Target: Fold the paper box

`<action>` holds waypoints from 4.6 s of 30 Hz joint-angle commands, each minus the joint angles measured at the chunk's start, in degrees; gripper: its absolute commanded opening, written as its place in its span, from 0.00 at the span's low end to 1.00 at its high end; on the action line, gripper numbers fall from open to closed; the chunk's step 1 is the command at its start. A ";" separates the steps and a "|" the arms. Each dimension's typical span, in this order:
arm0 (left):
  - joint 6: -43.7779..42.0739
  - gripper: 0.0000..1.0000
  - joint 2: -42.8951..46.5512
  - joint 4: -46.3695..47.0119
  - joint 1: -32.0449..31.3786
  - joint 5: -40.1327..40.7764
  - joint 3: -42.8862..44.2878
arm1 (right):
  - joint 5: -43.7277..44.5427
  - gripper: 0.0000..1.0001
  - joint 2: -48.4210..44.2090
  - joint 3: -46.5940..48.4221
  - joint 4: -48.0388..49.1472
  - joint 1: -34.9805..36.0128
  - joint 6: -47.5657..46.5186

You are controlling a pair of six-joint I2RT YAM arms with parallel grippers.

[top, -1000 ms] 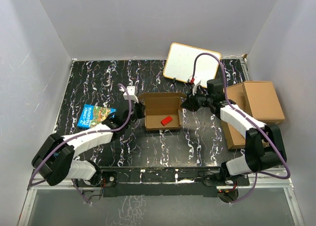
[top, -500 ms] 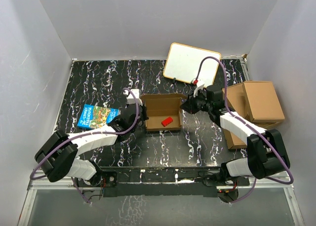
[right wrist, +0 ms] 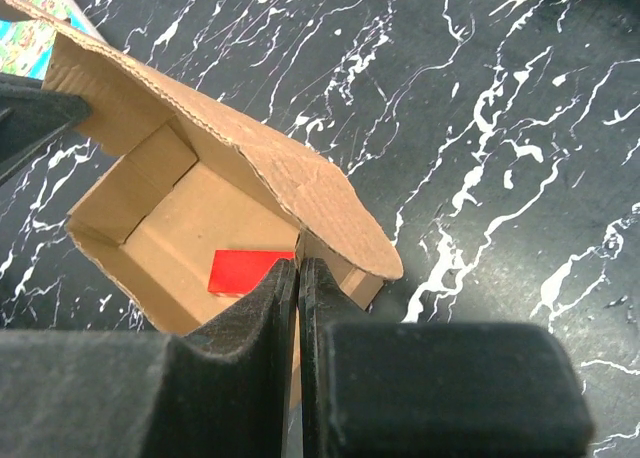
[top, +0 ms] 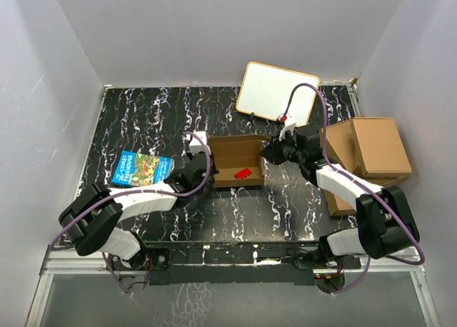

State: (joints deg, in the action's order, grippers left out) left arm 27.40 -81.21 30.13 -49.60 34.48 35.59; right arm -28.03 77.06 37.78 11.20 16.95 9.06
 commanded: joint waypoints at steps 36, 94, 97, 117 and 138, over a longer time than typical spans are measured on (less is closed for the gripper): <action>-2.98 0.00 -3.98 11.08 -0.50 0.15 -0.67 | 1.50 0.09 -0.70 -3.10 12.90 1.07 -1.33; 2.64 0.00 0.42 6.00 -4.27 -0.04 -6.59 | -2.99 0.11 -5.89 -8.51 -0.48 1.19 2.45; 2.49 0.00 0.78 5.80 -4.30 0.13 -6.63 | -3.00 0.11 -5.72 -9.02 -0.81 1.31 3.32; 3.79 0.14 7.34 0.17 -4.30 -2.85 -7.54 | -0.68 0.11 -5.36 -11.93 1.16 0.68 5.51; 6.15 0.42 38.12 -25.58 -4.08 -21.74 -5.23 | -0.96 0.11 -5.91 -11.94 2.09 0.50 5.23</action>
State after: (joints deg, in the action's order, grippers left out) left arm 34.06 -48.18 12.27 -53.74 17.10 24.82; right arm -28.45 71.42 26.37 11.79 17.52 13.67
